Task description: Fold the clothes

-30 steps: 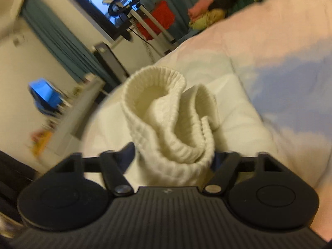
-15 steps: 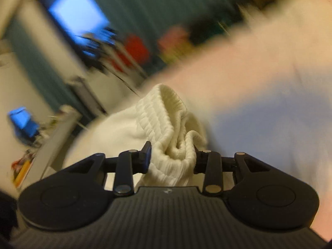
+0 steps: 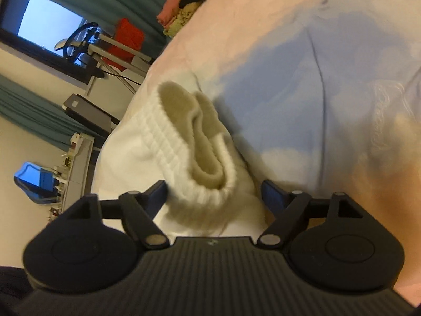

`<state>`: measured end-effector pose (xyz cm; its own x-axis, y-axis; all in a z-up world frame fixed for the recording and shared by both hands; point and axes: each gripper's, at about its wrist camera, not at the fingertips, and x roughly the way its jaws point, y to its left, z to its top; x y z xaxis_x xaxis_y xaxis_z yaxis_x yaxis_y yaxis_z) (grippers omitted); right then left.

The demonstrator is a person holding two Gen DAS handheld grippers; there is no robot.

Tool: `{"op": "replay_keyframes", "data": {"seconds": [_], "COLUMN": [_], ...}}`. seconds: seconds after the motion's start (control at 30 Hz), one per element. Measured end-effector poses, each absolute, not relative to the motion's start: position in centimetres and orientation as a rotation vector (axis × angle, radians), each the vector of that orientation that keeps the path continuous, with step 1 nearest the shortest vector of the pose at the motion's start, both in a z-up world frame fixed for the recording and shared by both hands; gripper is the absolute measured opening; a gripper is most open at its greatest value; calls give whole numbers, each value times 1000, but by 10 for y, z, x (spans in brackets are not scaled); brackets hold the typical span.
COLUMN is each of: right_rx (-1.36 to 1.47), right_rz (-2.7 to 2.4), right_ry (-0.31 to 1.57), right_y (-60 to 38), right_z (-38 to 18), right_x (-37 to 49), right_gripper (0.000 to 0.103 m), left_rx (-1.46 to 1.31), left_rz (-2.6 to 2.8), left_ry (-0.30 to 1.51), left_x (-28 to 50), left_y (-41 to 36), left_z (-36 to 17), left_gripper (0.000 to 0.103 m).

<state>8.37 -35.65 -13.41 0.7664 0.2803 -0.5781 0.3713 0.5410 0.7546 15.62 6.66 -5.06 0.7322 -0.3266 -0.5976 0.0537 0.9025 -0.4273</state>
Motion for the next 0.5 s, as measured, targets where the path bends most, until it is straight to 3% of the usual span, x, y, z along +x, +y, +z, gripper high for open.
{"op": "replay_keyframes", "data": {"seconds": [0.2,0.37,0.5], "right_rx": [1015,791,689], "right_rz": [-8,63,15], "right_ry": [755,655,698], "right_y": [-346,-313,-302], "right_z": [-144,-113,-115], "right_x": [90,86,92], "right_gripper": [84,83,59], "left_rx": [-611,-682,-663], "left_rz": [-246,-264,-292], "left_ry": [816,832,816], "left_x": [180,189,188], "left_y": [95,108,110], "left_z": [-77,-92,-97], "left_gripper": [102,100,96]}}
